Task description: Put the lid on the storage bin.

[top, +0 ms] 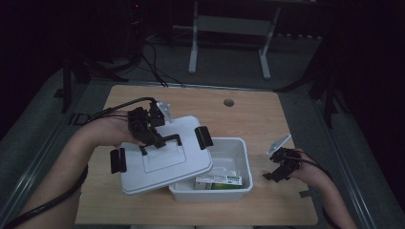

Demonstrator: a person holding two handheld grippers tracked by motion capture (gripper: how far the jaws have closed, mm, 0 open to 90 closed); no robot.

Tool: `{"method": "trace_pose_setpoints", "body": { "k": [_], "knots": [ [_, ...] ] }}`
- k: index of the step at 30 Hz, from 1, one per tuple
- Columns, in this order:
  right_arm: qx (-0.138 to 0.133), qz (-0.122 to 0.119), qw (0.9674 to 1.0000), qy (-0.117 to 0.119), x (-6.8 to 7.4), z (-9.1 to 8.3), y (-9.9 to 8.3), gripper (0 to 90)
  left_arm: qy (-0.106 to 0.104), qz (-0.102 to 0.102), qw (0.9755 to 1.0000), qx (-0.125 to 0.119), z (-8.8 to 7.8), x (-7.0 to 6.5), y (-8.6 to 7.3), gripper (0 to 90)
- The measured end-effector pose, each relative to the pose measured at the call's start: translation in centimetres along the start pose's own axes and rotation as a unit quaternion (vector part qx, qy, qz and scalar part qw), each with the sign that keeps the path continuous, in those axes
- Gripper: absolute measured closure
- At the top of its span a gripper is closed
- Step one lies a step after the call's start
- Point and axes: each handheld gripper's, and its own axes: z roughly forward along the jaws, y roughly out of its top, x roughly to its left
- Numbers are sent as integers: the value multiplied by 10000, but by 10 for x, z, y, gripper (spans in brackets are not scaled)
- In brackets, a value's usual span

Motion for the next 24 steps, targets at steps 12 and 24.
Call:
{"method": "trace_pose_setpoints", "body": {
  "k": [12, 24],
  "knots": [
    [-38, 29, 10000, 23, 0, 0, 0, 203, -130, 404, 9991, 93, 12, -14, 37, 838],
    [-56, 37, 10000, 16, 0, 0, -1, 203, -264, 686, 9971, 195, 26, -23, 68, 838]
  ]
}}
